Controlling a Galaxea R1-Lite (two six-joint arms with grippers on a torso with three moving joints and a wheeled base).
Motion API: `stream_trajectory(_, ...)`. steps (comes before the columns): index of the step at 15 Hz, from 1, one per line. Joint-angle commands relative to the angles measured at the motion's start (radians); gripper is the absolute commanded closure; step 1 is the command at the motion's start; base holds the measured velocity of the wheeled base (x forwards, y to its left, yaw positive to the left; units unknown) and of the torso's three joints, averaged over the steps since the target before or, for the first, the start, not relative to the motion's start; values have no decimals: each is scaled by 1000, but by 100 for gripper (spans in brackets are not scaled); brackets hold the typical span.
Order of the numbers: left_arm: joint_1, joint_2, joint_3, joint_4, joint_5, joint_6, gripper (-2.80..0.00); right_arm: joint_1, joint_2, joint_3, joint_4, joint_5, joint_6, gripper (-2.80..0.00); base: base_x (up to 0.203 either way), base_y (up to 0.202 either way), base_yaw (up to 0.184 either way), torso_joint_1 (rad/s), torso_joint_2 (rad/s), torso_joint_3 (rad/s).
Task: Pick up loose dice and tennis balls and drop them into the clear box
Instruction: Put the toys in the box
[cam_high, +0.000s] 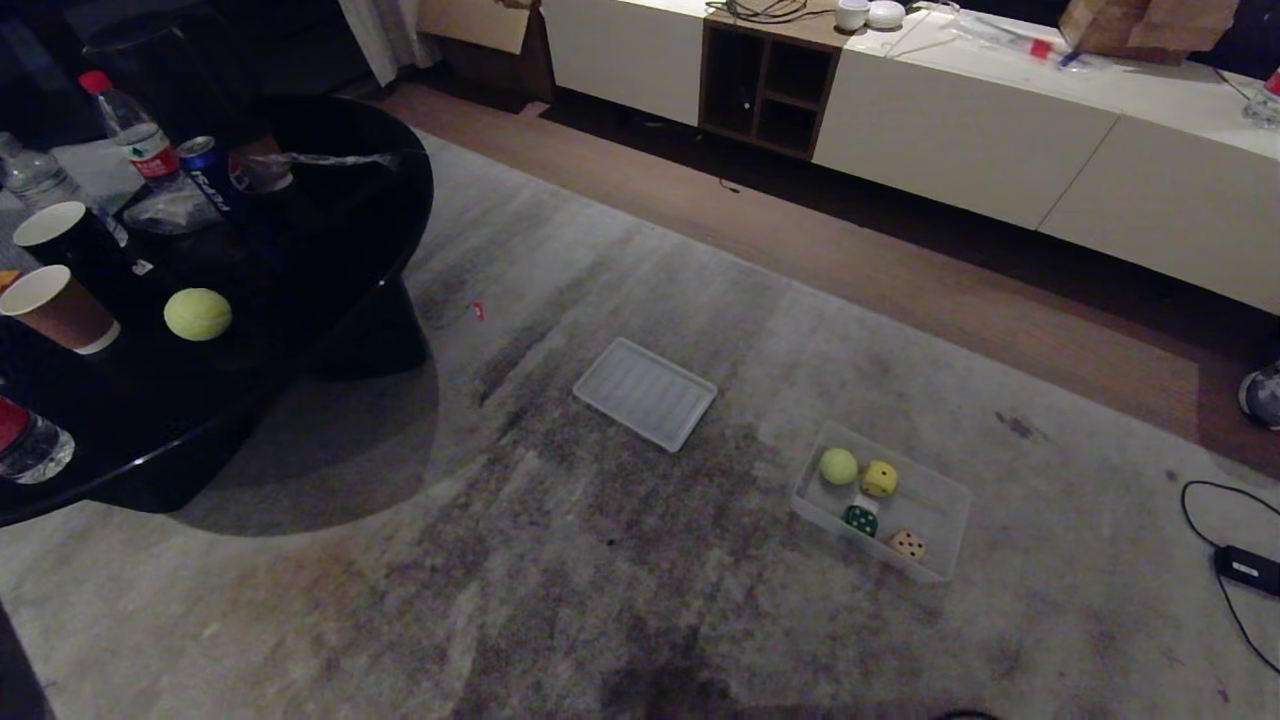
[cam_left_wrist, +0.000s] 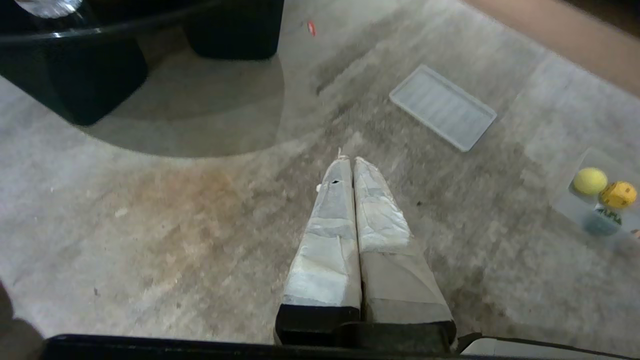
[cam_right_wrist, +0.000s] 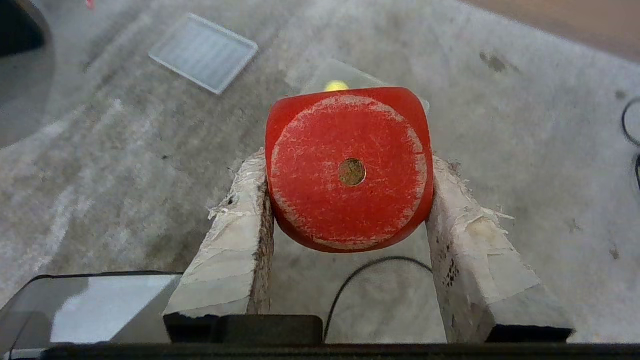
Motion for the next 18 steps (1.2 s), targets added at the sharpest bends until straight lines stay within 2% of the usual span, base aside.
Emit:
stream_trajectory(1, 1, 2, 2, 0, 1, -1, 0, 0, 2, 0, 1, 0, 0, 0, 0, 0, 0, 2, 2, -204)
stream_trajectory(18, -1, 2, 2, -2, 1, -1, 0, 0, 2, 0, 1, 3, -9, 0, 0, 0, 0, 2, 5, -199)
